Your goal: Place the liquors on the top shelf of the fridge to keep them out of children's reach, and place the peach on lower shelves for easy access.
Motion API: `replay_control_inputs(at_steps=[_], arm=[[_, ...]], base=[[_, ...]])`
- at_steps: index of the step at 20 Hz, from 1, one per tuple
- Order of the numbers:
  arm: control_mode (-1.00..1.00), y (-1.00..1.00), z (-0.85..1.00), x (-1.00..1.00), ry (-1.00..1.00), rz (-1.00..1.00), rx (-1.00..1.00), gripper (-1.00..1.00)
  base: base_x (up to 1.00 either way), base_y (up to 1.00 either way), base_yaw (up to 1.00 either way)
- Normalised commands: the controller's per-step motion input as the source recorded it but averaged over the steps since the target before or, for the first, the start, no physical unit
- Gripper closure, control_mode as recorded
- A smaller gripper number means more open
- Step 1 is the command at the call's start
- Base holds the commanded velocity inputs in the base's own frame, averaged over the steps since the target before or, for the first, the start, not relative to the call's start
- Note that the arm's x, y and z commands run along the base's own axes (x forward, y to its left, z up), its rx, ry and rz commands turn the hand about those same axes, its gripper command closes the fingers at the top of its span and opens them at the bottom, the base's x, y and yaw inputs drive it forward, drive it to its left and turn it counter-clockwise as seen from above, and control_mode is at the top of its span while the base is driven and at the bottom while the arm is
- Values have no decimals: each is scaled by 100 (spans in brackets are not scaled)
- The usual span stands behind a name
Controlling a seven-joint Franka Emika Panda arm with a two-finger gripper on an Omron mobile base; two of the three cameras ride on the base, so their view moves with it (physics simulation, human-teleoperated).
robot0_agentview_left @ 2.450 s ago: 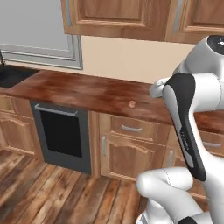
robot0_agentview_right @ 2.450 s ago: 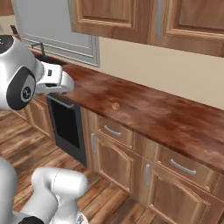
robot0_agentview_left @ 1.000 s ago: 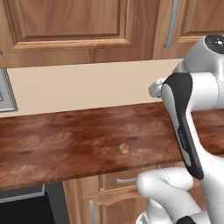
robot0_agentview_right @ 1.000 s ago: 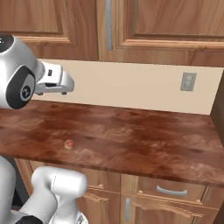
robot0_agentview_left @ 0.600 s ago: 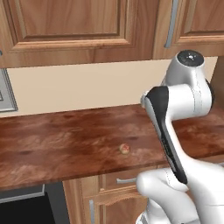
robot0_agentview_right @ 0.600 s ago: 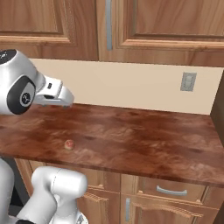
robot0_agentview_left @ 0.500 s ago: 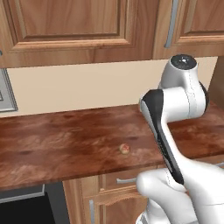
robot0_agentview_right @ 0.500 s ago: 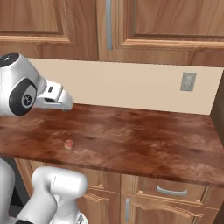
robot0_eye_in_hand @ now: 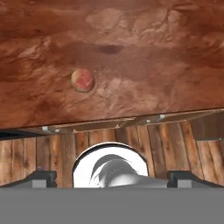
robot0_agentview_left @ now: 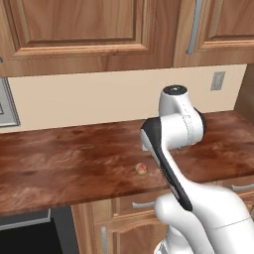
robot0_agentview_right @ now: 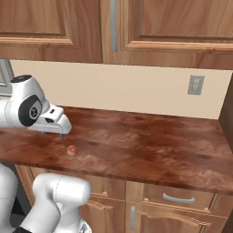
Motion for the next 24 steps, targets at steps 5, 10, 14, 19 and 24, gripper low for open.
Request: replay_control_inputs(at_steps=[5, 10, 14, 19, 24], arm=[[-100, 13, -64, 4, 18, 0, 16, -100], [-100, 0, -29, 28, 2, 3, 8, -100], [-100, 0, -19, 46, 4, 0, 0, -100], [-100, 0, -43, 42, 2, 0, 0, -100], [-100, 6, -47, 30, 1, 0, 0, -100]], base=[[0, 0, 0], [0, 0, 0], [0, 0, 0], [0, 0, 0], [0, 0, 0]])
